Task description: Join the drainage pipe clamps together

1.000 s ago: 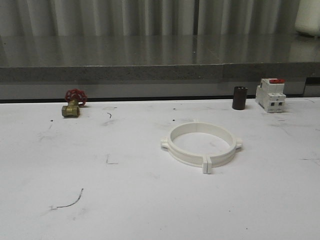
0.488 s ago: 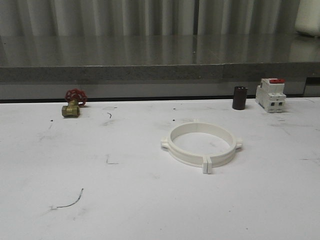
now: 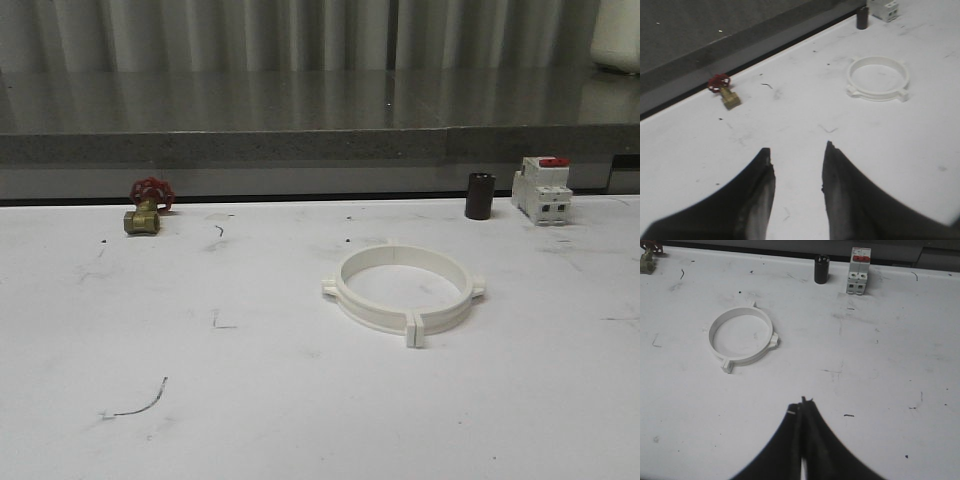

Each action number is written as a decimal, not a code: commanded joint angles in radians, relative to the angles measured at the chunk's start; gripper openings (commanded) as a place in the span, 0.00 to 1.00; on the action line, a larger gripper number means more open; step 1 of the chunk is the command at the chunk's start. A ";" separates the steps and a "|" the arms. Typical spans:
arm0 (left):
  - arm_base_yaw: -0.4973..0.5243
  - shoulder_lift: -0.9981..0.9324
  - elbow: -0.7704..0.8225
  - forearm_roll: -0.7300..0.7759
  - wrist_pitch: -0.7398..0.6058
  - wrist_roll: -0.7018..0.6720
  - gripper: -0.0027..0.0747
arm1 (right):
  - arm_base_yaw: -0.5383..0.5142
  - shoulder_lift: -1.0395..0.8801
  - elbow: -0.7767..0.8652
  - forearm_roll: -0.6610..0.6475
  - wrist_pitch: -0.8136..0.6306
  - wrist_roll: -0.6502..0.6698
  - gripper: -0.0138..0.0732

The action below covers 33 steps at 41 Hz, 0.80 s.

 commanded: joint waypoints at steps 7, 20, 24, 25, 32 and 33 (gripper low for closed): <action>0.289 -0.156 0.146 0.026 -0.287 -0.005 0.21 | -0.007 0.005 -0.027 0.000 -0.059 -0.006 0.02; 0.520 -0.256 0.311 -0.017 -0.359 -0.008 0.16 | -0.007 0.005 -0.027 0.000 -0.059 -0.006 0.02; 0.489 -0.301 0.350 -0.017 -0.427 -0.048 0.08 | -0.007 0.005 -0.027 0.000 -0.059 -0.006 0.02; 0.481 -0.311 0.358 -0.017 -0.434 -0.064 0.05 | -0.007 0.005 -0.027 0.000 -0.059 -0.006 0.02; 0.441 -0.373 0.425 -0.007 -0.481 -0.114 0.01 | -0.007 0.005 -0.027 0.000 -0.059 -0.006 0.02; 0.437 -0.379 0.432 -0.004 -0.481 -0.133 0.01 | -0.007 0.005 -0.027 0.000 -0.059 -0.006 0.02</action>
